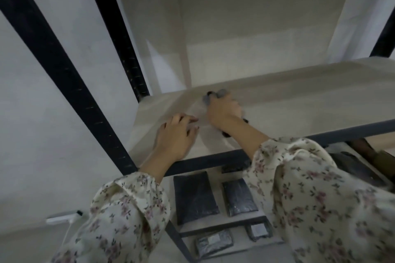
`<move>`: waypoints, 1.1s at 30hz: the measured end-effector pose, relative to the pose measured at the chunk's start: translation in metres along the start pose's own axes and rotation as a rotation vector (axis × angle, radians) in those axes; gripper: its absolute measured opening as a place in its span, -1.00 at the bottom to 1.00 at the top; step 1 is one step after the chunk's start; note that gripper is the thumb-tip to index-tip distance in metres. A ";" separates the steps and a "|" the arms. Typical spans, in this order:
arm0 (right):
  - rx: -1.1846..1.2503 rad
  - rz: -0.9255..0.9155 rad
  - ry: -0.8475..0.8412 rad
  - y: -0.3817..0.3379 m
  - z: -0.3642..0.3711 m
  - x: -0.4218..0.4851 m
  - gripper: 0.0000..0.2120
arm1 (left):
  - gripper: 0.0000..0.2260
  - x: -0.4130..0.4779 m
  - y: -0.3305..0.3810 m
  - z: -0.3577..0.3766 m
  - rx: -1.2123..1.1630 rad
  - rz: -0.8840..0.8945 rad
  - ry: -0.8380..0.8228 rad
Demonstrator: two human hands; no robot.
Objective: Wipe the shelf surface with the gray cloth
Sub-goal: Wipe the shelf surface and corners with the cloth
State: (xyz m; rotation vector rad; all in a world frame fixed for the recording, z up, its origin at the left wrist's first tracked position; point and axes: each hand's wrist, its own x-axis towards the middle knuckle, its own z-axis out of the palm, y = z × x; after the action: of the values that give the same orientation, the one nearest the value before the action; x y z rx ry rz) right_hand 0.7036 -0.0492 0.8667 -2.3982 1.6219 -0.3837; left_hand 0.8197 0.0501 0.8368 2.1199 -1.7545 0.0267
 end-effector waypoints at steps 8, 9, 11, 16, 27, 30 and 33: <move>0.371 -0.089 -0.104 0.037 -0.030 0.062 -0.52 | -0.69 -0.002 -0.002 -0.001 -0.033 0.007 0.019; 0.233 -0.083 -0.057 0.047 -0.029 0.072 -0.53 | -0.69 -0.002 -0.002 0.000 -0.030 0.007 0.019; 0.066 -0.092 -0.006 0.050 -0.018 0.083 -0.60 | -0.71 -0.002 -0.002 0.001 -0.018 0.009 0.024; 0.196 -0.348 -0.160 0.002 0.009 0.080 -0.55 | -0.72 0.000 -0.004 0.003 0.009 0.014 0.038; 0.055 -0.427 -0.110 0.025 -0.008 0.116 -0.64 | -0.71 0.002 -0.005 0.004 -0.053 -0.031 0.045; 0.143 -0.658 -0.404 0.013 -0.013 0.109 -0.64 | -0.70 0.002 -0.004 0.005 -0.051 -0.037 0.051; 0.268 -0.647 -0.445 0.010 -0.029 0.130 -0.65 | -0.70 0.001 -0.004 0.003 -0.055 -0.039 0.055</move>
State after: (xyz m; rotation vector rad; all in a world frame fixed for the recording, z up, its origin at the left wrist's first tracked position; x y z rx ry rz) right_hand 0.7316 -0.1746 0.9025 -2.4983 0.5554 -0.1330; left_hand 0.8230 0.0489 0.8331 2.0941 -1.6632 0.0261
